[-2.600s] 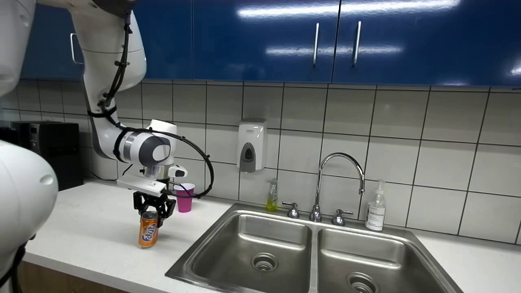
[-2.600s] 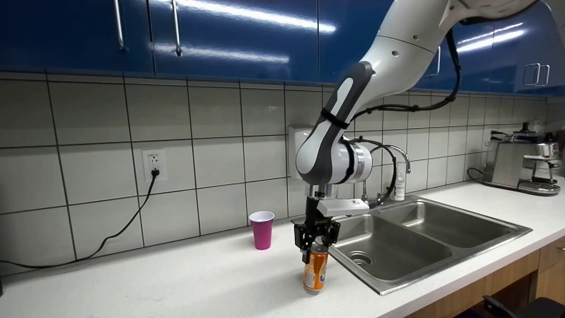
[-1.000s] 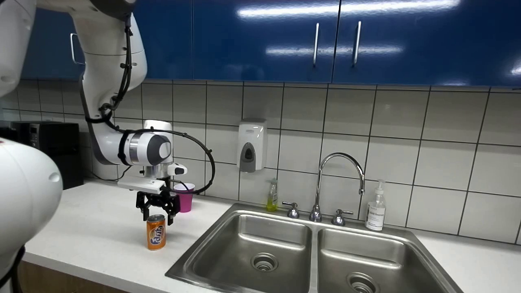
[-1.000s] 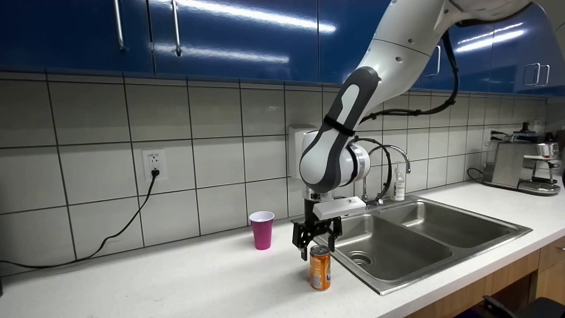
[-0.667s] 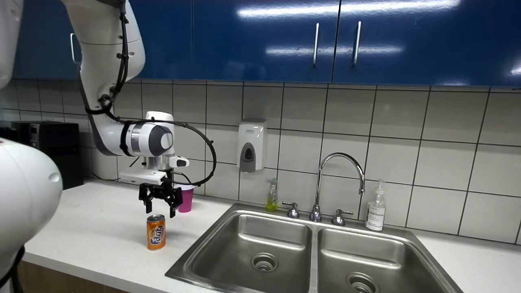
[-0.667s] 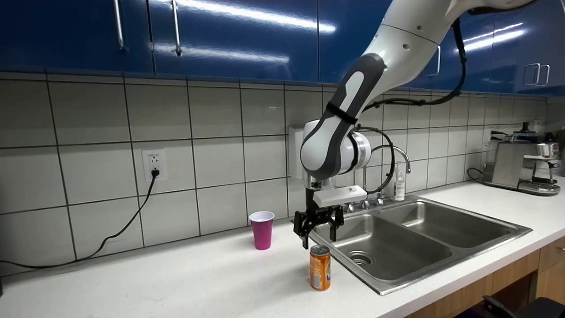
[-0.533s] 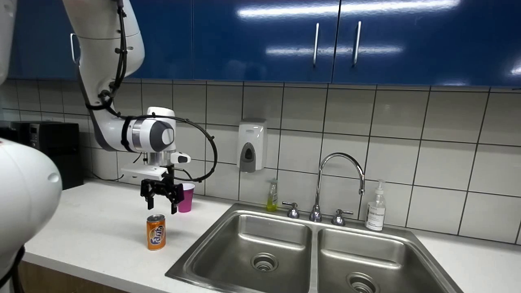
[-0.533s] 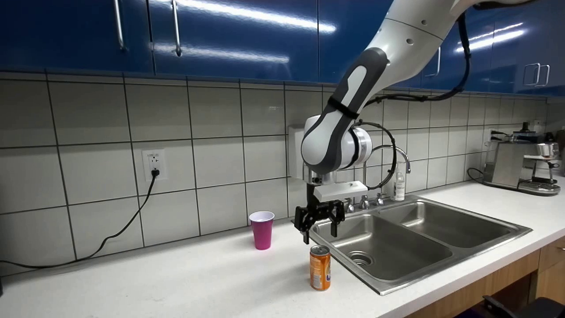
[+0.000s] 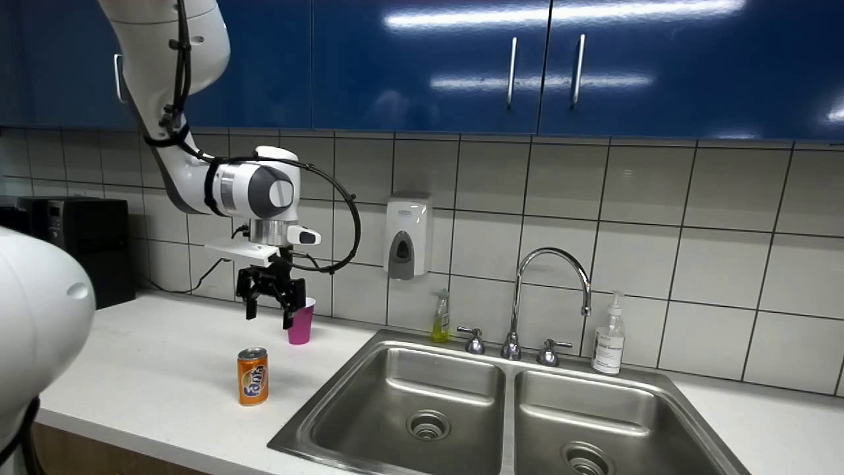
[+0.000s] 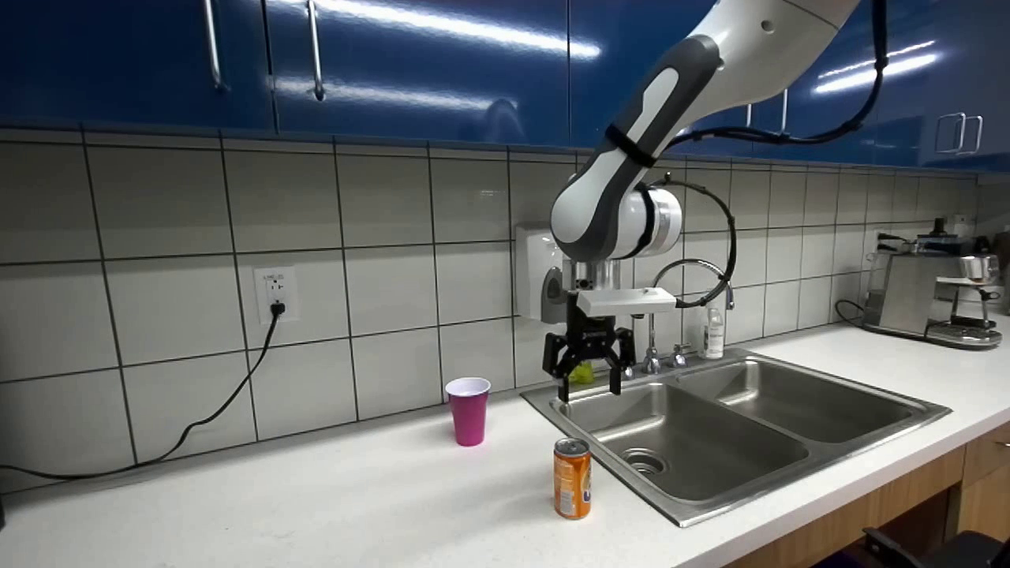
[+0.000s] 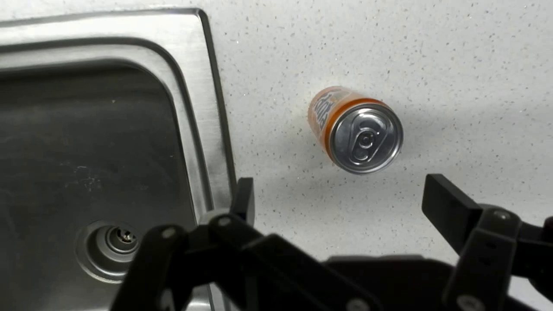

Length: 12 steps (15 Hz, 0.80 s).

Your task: Remove the can from the sink

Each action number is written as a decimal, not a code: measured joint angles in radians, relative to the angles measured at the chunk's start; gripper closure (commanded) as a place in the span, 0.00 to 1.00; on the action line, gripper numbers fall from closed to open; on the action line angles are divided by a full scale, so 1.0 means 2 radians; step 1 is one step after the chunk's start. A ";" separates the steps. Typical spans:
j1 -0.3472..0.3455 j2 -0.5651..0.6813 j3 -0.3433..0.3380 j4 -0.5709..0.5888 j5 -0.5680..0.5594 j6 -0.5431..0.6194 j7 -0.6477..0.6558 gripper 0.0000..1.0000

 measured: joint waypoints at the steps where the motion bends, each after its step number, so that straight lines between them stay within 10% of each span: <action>1: -0.004 -0.011 0.000 -0.004 0.012 -0.010 -0.010 0.00; 12: -0.047 -0.160 -0.042 -0.087 0.034 -0.123 -0.058 0.00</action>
